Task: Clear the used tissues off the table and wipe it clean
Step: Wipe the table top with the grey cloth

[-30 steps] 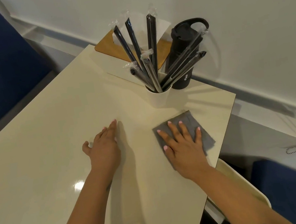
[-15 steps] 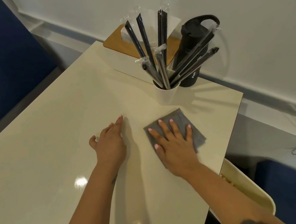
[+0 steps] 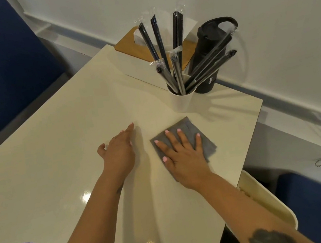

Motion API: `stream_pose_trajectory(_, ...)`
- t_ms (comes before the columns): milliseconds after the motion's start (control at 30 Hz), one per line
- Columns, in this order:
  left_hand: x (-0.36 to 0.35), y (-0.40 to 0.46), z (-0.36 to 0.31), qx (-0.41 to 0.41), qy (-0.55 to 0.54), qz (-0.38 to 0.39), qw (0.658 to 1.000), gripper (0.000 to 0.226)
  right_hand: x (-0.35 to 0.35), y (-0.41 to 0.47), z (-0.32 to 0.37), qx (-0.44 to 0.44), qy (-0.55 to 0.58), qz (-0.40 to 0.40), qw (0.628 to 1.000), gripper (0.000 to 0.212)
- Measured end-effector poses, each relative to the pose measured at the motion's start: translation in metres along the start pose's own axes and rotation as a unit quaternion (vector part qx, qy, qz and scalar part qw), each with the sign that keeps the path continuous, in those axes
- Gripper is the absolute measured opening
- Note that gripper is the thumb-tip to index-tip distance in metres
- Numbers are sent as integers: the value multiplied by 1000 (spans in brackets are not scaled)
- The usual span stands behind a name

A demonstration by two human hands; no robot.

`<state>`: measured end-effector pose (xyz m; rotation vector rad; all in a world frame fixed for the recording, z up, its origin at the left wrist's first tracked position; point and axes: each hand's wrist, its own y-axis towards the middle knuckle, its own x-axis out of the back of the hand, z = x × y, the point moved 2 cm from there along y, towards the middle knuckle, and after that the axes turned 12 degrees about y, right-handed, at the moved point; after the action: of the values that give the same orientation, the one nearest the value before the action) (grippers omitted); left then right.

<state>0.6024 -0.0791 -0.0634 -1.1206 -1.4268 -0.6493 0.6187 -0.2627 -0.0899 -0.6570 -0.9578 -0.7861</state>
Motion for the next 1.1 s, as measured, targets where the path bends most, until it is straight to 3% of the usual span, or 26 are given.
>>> stream_pose_trajectory(200,3,-9,2,20,-69,-65,995,50,-26,-43,31,145,1,33,989,45)
stream_pose_trajectory(267,4,-17,5,24,-89,-83,992,49,-19,-57,8,136,-2,27,990,45)
stream_pose_trajectory(367,7,-30,12,50,-110,-99,988,50,-2,-45,-18,56,-12,23,998,54)
stream_pose_trajectory(467,7,-45,20,88,-132,-120,980,51,-4,-11,-3,1,-6,10,1000,65)
stream_pose_trajectory(600,3,-57,33,111,-137,-135,975,51,-23,-10,44,76,12,38,996,59)
stream_pose_trajectory(700,-2,-61,47,124,-105,-155,974,53,-25,-45,37,150,30,60,986,50)
stream_pose_trajectory(767,-3,-63,57,131,-82,-162,975,53,-17,-58,12,141,28,57,988,51)
stream_pose_trajectory(867,-4,-67,71,147,-44,-145,977,51,-5,-43,-12,59,-15,33,998,58)
stream_pose_trajectory(967,-8,-72,79,161,-27,-137,977,52,-12,-13,13,14,-12,18,1000,59)
stream_pose_trajectory(1100,-13,-79,84,169,-12,-137,976,53,-36,-28,59,124,8,48,991,54)
